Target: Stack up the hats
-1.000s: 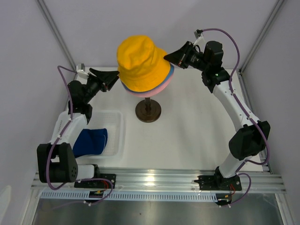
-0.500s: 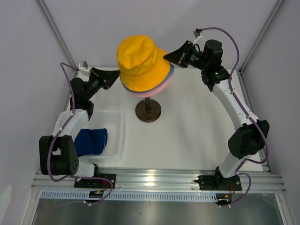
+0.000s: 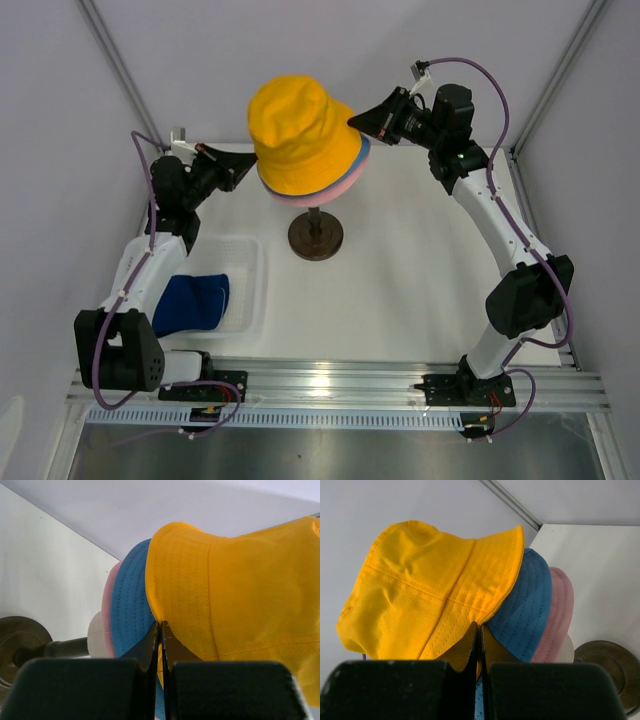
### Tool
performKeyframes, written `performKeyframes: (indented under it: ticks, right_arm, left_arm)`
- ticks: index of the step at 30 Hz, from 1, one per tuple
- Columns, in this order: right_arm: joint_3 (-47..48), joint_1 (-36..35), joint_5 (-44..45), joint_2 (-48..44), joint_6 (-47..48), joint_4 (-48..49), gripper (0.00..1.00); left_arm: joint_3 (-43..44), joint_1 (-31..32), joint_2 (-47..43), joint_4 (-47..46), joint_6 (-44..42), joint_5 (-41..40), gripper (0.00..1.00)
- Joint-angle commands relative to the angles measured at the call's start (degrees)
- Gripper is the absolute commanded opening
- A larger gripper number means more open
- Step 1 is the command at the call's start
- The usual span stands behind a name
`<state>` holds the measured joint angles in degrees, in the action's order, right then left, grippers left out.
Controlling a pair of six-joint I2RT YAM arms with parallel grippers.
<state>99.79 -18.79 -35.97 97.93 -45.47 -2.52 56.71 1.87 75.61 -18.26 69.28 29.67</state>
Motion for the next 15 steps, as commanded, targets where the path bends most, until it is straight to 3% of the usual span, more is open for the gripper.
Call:
performKeyframes:
  ticks: [1, 15]
  right_arm:
    - [0.94, -0.55, -0.60, 1.56, 1.97, -3.01, 0.00]
    - [0.50, -0.55, -0.33, 1.39, 2.32, -3.36, 0.00]
  left_arm:
    - [0.08, 1.12, 0.67, 8.77, -6.52, -2.70, 0.01]
    - [-1.78, 3.32, 2.43, 9.21, -8.89, -2.95, 0.01]
